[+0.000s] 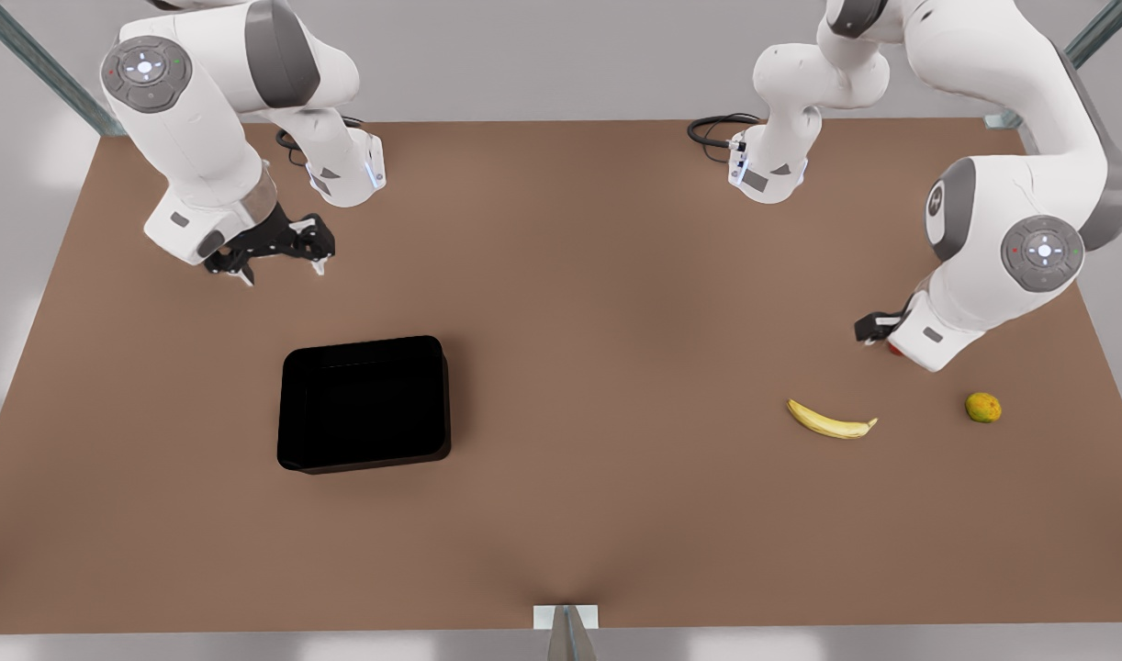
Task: Place the storage box in the middle with the right arm, and place the apple in the storage box with the left arm
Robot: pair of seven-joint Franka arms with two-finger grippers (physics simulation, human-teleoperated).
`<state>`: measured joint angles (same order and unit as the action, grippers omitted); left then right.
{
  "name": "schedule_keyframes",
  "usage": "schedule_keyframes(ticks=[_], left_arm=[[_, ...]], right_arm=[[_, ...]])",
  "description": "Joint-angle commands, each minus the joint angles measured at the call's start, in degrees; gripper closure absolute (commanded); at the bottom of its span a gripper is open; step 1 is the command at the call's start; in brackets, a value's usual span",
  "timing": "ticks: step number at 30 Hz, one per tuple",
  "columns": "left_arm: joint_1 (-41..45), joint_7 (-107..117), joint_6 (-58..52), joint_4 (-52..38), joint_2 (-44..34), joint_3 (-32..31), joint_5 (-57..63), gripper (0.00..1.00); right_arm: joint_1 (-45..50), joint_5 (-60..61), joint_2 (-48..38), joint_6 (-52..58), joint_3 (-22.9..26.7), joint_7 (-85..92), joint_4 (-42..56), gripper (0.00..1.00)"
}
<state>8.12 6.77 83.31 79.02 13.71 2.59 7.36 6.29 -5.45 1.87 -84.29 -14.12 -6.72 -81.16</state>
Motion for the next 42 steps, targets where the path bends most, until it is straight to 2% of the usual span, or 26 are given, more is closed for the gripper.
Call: schedule_keyframes(ticks=[1, 2, 4, 6, 7, 9, 12, 14, 15, 18, 26, 27, 28, 29, 30, 32, 37, 42], left_arm=[[-0.4, 0.2, -0.2, 0.0, 0.0, 0.0, -0.2, 0.0], [-0.4, 0.1, -0.2, 0.0, 0.3, -0.4, 0.2, 0.0], [-0.2, 1.1, -1.2, 0.4, 1.1, -1.6, -0.3, 0.0], [-0.5, 2.2, -0.5, 3.9, 0.8, -2.4, -0.3, 0.0], [-0.6, 2.1, -0.4, 7.6, -2.9, -2.4, -0.3, 0.0], [-1.4, 2.0, 3.5, 20.9, -12.3, -2.4, -0.4, 0.0], [-4.7, 1.2, 3.1, 21.6, -9.5, -2.4, -0.6, 0.0], [-7.2, 1.2, 3.5, 21.7, -6.2, -2.4, -0.6, 0.0], [-8.6, -0.4, 5.1, 22.0, -4.3, -2.3, -0.6, 0.0], [-15.7, -3.3, 30.2, 41.6, -11.2, -2.2, 0.3, 0.0], [-18.0, -8.8, 36.5, 41.6, -4.7, -2.0, 0.6, 0.0], [-19.8, -11.6, 38.9, 41.6, -3.0, -2.0, 0.6, 0.0], [-22.4, -14.8, 40.0, 41.7, -2.5, -2.1, 0.5, 0.0], [-26.4, -25.6, 39.9, 42.7, -2.7, -2.2, -1.8, 0.0], [-28.7, -30.1, 39.9, 44.1, -3.7, -2.3, -2.4, 0.0], [-29.0, -33.0, 40.3, 44.0, -2.9, -2.2, -2.4, 0.0], [-29.0, -32.9, 42.9, 44.0, 1.1, -2.2, -2.3, 0.0], [-29.2, -33.2, 43.3, 39.7, 4.9, -3.0, -2.8, 0.0]], right_arm=[[-0.2, 0.0, 0.0, 0.0, 0.0, 0.0, -0.1, 0.0], [-0.2, 0.0, 0.1, -0.2, 0.0, 0.0, -0.5, 0.0], [-0.1, 0.0, 0.9, -14.3, -0.1, -0.6, -11.8, 0.0], [1.7, 0.0, 5.5, -20.8, -0.2, -6.1, -15.0, 0.0], [3.2, -0.1, 7.4, -24.6, -0.1, -7.7, -16.1, 0.0], [5.8, -2.4, 8.7, -26.3, 0.0, -8.6, -17.0, 0.0], [8.8, -2.5, 13.4, -33.2, 0.9, -10.8, -18.4, 0.0], [8.8, -5.0, 17.3, -41.6, 0.9, -10.8, -21.8, 0.0], [8.8, -5.0, 18.6, -43.0, 1.0, -10.7, -21.8, 0.0], [8.7, -5.1, 20.8, -44.3, 1.0, -10.9, -21.8, 0.0], [10.8, -5.2, 29.2, -45.5, 2.5, -11.2, -21.9, 0.0], [10.8, -5.2, 29.7, -45.5, 2.7, -11.2, -21.9, 0.03], [10.8, -5.2, 29.9, -46.3, 3.0, -11.1, -22.2, 0.15], [10.8, -5.2, 30.2, -48.1, 3.0, -11.1, -23.3, 0.32], [10.8, -5.2, 30.2, -48.3, 3.1, -11.1, -23.5, 0.55], [11.1, -5.2, 30.4, -48.3, 3.1, -11.2, -23.5, 0.79], [11.5, -5.1, 31.6, -49.4, 3.1, -11.2, -23.5, 0.79], [11.5, -5.0, 31.7, -49.4, 3.1, -11.7, -23.4, 0.79]])
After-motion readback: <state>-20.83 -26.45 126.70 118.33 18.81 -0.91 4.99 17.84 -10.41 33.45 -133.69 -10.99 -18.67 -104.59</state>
